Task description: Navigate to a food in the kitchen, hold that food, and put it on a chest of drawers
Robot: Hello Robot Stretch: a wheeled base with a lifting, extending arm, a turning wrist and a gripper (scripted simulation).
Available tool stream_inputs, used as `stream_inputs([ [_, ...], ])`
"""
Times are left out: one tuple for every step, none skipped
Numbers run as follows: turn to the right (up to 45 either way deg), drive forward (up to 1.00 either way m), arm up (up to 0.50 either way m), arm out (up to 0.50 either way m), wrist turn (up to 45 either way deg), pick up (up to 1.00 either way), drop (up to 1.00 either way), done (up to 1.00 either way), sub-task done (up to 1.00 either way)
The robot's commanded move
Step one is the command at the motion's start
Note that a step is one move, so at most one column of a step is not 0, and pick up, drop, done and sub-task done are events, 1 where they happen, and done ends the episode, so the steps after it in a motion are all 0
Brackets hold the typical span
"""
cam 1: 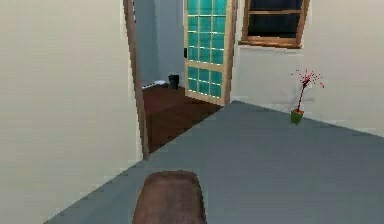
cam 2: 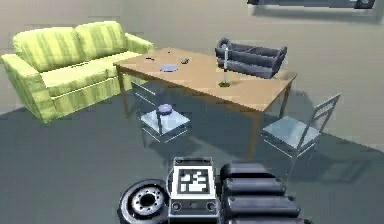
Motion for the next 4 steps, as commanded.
stream_inputs([
  [0.0, 1.0, 0.0, 0.0, 0.0, 0.0, 0.0, 0.0, 0.0],
  [3.0, 0.0, 0.0, 0.0, 0.0, 0.0, 0.0, 0.0, 0.0],
  [0.0, 0.8, 0.0, 0.0, 0.0, 0.0, 0.0, 0.0, 0.0],
  [-6.0, 0.0, 0.0, 0.0, 0.0, 0.0, 0.0, 0.0, 0.0],
])
